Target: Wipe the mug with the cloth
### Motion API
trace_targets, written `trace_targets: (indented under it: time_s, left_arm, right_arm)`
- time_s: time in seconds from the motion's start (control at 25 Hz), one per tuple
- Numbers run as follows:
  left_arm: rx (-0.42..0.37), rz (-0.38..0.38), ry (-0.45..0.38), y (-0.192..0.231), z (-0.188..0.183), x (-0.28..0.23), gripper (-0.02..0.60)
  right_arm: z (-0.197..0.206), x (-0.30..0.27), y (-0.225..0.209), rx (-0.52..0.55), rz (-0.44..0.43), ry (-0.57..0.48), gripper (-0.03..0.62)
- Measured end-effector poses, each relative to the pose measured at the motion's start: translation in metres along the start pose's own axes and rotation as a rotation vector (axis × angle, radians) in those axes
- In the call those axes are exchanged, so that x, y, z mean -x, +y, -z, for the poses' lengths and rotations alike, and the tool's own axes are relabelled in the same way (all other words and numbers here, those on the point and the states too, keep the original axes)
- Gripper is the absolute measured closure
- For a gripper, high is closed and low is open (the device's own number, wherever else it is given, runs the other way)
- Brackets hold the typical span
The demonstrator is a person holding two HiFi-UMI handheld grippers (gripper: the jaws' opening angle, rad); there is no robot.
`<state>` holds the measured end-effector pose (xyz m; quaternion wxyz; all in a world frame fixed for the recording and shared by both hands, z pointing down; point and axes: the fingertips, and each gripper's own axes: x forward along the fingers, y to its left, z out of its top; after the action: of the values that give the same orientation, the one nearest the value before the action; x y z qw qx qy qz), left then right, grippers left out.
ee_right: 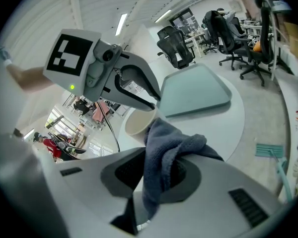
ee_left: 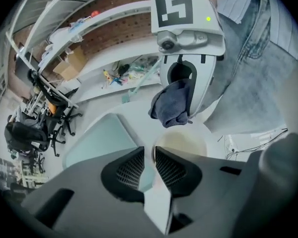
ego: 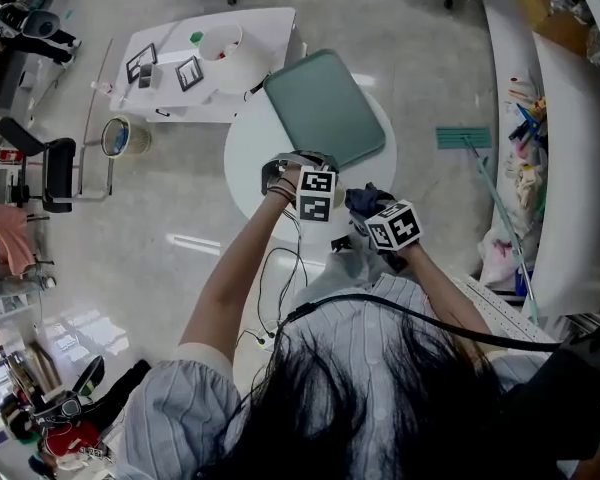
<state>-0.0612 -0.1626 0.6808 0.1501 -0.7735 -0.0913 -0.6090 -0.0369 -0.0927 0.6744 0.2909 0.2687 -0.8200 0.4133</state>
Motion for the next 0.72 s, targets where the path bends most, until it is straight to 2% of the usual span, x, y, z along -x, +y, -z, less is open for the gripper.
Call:
trace_targets:
  time_s: [0.16, 0.32, 0.52, 0.72]
  left_arm:
    - [-0.013, 0.021, 0.018, -0.004, 0.000, -0.009, 0.517]
    - [0.043, 0.017, 0.009, -0.006, 0.000, -0.012, 0.534]
    - [0.184, 0.013, -0.012, -0.005, 0.005, -0.010, 0.534]
    - [0.401, 0.015, -0.059, -0.003, 0.011, -0.009, 0.534]
  right_arm:
    - [0.001, -0.001, -0.001, -0.002, -0.001, 0.003, 0.514]
    - [0.001, -0.002, -0.002, -0.001, -0.003, 0.006, 0.514]
    - [-0.001, -0.003, -0.002, -0.001, 0.000, 0.005, 0.514]
    - [-0.001, -0.003, -0.003, 0.003, -0.003, 0.005, 0.514]
